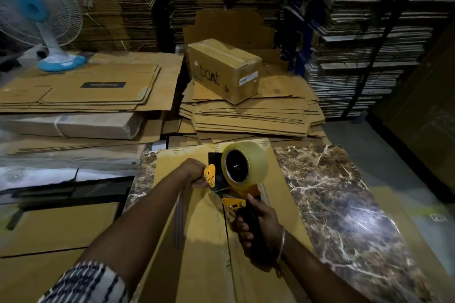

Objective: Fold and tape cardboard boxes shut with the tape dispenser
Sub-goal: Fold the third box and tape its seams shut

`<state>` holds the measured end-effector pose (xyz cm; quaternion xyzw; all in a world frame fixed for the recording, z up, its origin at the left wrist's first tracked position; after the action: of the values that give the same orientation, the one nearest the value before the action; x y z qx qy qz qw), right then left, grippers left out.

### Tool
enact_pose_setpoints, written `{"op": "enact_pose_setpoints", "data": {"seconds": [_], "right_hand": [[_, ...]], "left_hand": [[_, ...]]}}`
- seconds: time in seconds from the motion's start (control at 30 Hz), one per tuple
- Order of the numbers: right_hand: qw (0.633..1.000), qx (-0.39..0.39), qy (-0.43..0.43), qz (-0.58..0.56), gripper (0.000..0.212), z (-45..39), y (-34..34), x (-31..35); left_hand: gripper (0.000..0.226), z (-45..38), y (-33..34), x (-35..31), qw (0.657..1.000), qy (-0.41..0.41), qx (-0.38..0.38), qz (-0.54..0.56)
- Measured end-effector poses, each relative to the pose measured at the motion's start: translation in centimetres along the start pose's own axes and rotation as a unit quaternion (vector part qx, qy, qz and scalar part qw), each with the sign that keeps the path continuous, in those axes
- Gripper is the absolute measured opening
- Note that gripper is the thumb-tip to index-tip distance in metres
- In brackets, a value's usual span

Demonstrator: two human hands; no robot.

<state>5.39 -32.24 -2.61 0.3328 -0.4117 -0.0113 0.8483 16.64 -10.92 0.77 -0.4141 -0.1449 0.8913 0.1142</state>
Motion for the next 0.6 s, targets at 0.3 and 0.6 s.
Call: {"op": "enact_pose_setpoints", "data": {"seconds": [0.3, 0.6], "right_hand": [[0.995, -0.085, -0.048, 0.019, 0.062, -0.9, 1.0, 0.5], [0.984, -0.168, -0.047, 0.023, 0.060, -4.2, 3.1, 2.3]], "left_hand": [[0.038, -4.5, -0.6, -2.7, 0.979, 0.121, -0.115, -0.115], [0.020, -9.3, 0.4, -5.6, 0.955, 0.184, -0.112, -0.205]]}}
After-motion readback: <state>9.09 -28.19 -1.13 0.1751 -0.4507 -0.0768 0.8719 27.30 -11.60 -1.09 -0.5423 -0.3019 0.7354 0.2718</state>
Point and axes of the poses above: each hand's wrist, its own z-axis away from the middle knuckle, its own y-axis out of the palm, x = y × z, the point moved 1 cm from there along -z, towards the middle knuckle, and after that the axes turned 5 degrees about -y, right-handed, at the moved point
